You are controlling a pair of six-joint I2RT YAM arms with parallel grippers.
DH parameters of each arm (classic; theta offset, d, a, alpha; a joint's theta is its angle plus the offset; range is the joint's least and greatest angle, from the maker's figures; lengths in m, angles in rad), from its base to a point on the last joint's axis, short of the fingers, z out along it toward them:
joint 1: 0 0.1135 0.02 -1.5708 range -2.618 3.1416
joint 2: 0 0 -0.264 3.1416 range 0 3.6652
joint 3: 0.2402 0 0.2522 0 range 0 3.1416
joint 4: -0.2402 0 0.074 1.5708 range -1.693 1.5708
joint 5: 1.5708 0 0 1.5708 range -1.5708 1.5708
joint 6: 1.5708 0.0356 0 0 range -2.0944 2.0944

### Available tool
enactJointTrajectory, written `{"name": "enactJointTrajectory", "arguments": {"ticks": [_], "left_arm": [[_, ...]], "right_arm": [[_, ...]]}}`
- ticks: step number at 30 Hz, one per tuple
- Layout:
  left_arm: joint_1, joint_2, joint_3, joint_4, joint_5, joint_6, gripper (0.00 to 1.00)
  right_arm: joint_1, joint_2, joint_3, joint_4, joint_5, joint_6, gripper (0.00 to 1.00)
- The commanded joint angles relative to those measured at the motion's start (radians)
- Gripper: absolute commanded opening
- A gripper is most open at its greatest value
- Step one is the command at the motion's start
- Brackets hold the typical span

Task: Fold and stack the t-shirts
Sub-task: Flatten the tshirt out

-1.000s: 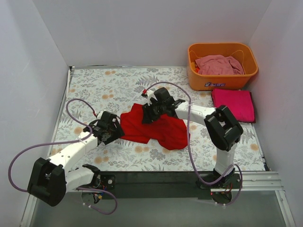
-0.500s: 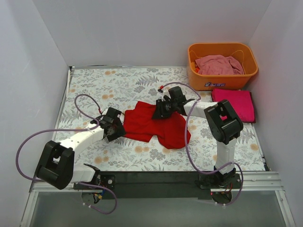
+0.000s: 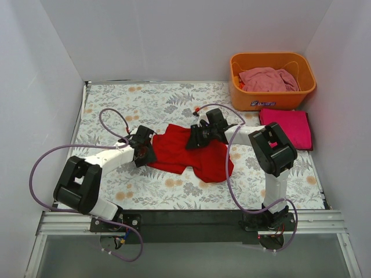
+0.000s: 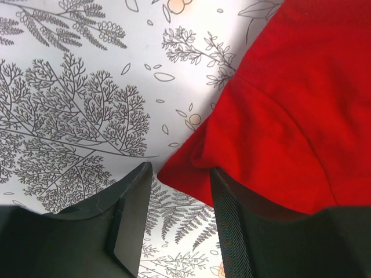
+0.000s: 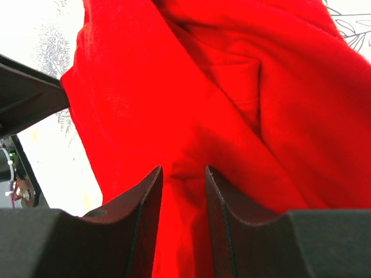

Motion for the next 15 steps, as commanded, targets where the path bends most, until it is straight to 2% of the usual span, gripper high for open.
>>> {"name": "enactJointTrajectory", "arguments": {"ticks": [1,2,3,4,5,6,7,8,15], "left_arm": [[0.001,0.044,0.013,-0.001,-0.023,0.021,0.43],[0.001,0.047,0.013,-0.007,-0.006,0.021,0.37],[0.001,0.047,0.012,-0.012,0.004,0.024,0.26],[0.001,0.041,0.009,-0.021,0.024,0.024,0.21],[0.001,0.036,0.009,-0.028,0.029,0.018,0.11],[0.001,0.019,0.009,-0.056,0.031,0.012,0.06],[-0.001,-0.058,0.035,-0.169,-0.007,-0.025,0.00],[0.001,-0.121,0.041,-0.243,-0.029,-0.045,0.00],[0.001,-0.289,-0.009,-0.335,0.024,-0.117,0.00]], "right_arm": [[-0.001,0.006,-0.017,0.036,-0.021,0.007,0.42],[-0.001,0.005,-0.020,0.037,-0.020,0.007,0.42],[-0.001,0.002,-0.022,0.037,-0.015,0.006,0.42],[-0.001,0.000,-0.023,0.036,-0.011,0.006,0.42],[-0.001,-0.001,-0.022,0.037,-0.009,0.006,0.42],[-0.001,0.000,-0.019,0.036,-0.007,0.006,0.42],[-0.013,0.015,-0.002,0.036,0.014,0.006,0.43],[-0.041,0.016,0.006,0.036,0.044,0.020,0.43],[-0.142,0.042,0.085,0.027,0.083,0.056,0.43]]}}
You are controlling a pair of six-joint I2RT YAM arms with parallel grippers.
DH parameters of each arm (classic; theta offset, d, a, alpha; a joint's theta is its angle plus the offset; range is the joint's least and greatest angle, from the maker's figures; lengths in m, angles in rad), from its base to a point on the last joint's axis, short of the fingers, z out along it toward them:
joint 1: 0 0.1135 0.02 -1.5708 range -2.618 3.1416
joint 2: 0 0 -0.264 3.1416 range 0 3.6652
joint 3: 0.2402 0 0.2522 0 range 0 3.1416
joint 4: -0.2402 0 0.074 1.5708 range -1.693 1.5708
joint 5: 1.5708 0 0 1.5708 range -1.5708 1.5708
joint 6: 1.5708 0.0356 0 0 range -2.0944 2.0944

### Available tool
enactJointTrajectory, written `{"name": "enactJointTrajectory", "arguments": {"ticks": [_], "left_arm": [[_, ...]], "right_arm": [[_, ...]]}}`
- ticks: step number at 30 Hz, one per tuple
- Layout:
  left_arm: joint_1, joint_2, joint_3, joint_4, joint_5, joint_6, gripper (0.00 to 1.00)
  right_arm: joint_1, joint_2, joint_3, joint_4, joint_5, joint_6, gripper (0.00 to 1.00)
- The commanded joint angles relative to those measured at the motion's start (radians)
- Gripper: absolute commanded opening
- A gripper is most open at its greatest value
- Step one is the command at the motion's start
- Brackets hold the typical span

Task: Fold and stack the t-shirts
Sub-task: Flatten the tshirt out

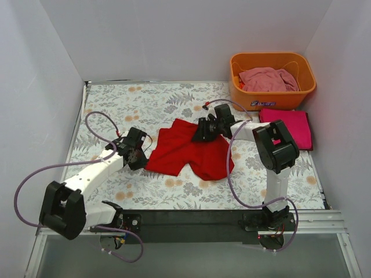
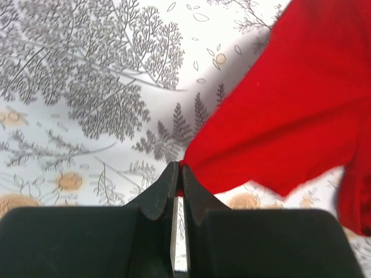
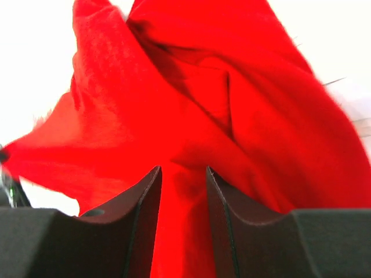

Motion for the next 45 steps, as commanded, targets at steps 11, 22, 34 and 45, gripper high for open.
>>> {"name": "enactJointTrajectory", "arguments": {"ticks": [11,22,34,45], "left_arm": [[0.000,-0.118,-0.114,0.000,0.094,-0.055,0.00],[0.001,-0.225,-0.049,0.002,-0.067,-0.004,0.00],[0.001,-0.274,-0.080,0.110,-0.117,0.054,0.00],[0.047,-0.213,0.073,0.075,-0.329,0.080,0.00]], "right_arm": [[0.010,-0.232,-0.029,-0.130,0.033,-0.084,0.50],[-0.044,-0.807,-0.447,-0.392,0.424,-0.059,0.85],[-0.267,-0.824,-0.724,-0.129,0.055,0.132,0.85],[-0.267,-0.621,-0.382,-0.189,0.043,0.012,0.01]]}}
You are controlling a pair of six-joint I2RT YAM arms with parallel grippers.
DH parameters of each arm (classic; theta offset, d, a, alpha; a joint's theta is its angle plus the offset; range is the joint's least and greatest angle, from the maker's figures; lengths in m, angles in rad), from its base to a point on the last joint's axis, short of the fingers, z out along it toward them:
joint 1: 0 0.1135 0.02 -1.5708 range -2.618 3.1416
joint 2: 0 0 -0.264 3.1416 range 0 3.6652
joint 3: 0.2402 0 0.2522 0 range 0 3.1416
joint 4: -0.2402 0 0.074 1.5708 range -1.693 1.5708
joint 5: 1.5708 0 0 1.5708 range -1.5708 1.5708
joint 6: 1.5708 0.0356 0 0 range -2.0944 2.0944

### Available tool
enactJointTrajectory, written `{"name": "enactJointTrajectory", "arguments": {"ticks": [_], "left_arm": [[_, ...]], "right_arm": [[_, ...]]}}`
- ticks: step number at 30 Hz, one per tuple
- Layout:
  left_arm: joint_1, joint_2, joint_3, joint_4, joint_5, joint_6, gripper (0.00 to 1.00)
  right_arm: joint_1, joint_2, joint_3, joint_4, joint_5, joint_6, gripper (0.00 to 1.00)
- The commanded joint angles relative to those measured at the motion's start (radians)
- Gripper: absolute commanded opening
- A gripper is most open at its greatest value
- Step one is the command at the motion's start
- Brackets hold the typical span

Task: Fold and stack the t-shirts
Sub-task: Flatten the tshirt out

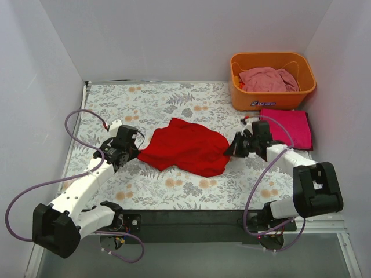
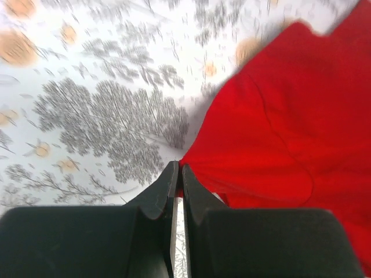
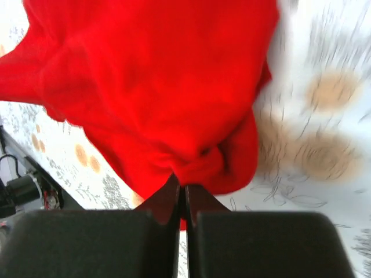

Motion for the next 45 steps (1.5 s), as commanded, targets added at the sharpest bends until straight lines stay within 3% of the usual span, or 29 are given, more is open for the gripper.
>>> {"name": "enactJointTrajectory", "arguments": {"ticks": [1,4,7,10,12,13,16,20,25,32,39,45], "left_arm": [[0.066,0.034,0.200,-0.014,-0.162,0.062,0.00],[0.146,0.094,0.345,-0.033,-0.165,0.120,0.00],[0.218,0.142,0.583,-0.059,-0.136,0.151,0.00],[0.235,0.139,0.673,-0.077,-0.146,0.173,0.00],[0.235,0.116,0.696,-0.090,-0.131,0.179,0.00],[0.233,0.079,0.684,-0.087,-0.120,0.179,0.00],[0.233,-0.031,0.569,-0.071,-0.065,0.170,0.00],[0.235,-0.154,0.401,-0.067,-0.033,0.148,0.00],[0.233,-0.233,0.204,-0.051,-0.031,0.115,0.00],[0.233,-0.266,0.037,0.070,-0.053,0.099,0.00],[0.233,-0.280,-0.081,0.144,-0.041,0.076,0.00],[0.233,-0.275,-0.097,0.163,-0.050,0.087,0.00]], "right_arm": [[-0.005,0.004,0.333,-0.070,0.062,-0.087,0.01],[-0.003,0.010,0.527,-0.228,0.208,-0.175,0.01],[-0.003,0.025,0.804,-0.351,0.288,-0.242,0.01],[-0.003,0.022,0.877,-0.432,0.297,-0.281,0.05],[-0.003,0.008,0.879,-0.470,0.281,-0.296,0.14],[-0.003,-0.016,0.863,-0.498,0.270,-0.301,0.25],[-0.003,-0.097,0.738,-0.503,0.251,-0.302,0.43],[-0.003,-0.176,0.552,-0.493,0.283,-0.313,0.55],[-0.003,-0.167,0.336,-0.440,0.225,-0.263,0.55],[0.052,-0.049,0.210,-0.138,0.068,-0.158,0.54],[0.132,0.122,0.151,0.174,0.178,0.061,0.55],[0.168,0.224,0.193,0.227,0.268,0.158,0.55]]}}
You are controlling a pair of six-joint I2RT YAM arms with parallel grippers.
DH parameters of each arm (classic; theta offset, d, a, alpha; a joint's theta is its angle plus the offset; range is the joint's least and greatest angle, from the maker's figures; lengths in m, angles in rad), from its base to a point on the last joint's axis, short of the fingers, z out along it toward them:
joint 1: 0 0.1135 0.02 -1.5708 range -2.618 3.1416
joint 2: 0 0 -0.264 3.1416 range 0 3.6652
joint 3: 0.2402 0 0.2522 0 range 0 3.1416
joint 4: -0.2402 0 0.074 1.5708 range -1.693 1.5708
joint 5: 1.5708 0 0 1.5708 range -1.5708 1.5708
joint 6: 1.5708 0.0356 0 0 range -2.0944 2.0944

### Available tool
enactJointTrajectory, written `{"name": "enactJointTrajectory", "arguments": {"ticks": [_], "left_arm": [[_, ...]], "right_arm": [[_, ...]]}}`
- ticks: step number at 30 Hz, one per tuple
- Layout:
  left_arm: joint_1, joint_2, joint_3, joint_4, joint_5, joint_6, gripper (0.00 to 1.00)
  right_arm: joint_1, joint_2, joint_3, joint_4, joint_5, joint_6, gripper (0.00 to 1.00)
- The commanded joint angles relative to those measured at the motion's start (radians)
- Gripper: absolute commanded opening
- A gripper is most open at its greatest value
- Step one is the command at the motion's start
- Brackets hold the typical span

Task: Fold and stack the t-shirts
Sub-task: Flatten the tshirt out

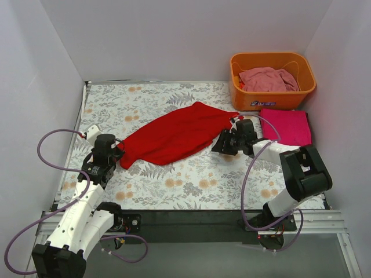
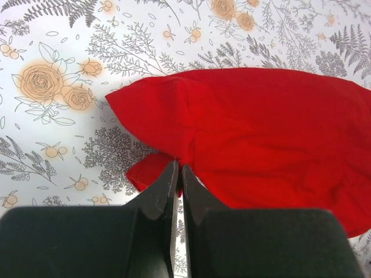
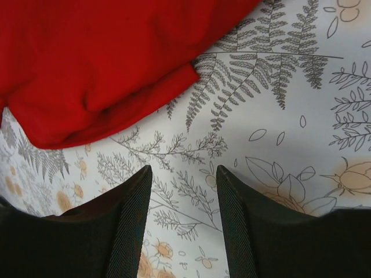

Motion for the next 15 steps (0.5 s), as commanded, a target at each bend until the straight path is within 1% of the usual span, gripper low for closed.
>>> {"name": "enactJointTrajectory", "arguments": {"ticks": [1,8,15], "left_arm": [[0.005,-0.007,0.003,0.049,-0.022,-0.001,0.00],[0.005,-0.008,0.004,0.049,-0.016,0.001,0.00],[0.005,-0.007,0.004,0.047,-0.010,0.002,0.00]], "right_arm": [[0.028,0.039,0.035,0.118,0.071,0.117,0.55],[0.077,0.099,0.072,0.125,0.195,0.196,0.55],[0.094,0.168,0.104,0.128,0.265,0.253,0.54]]}}
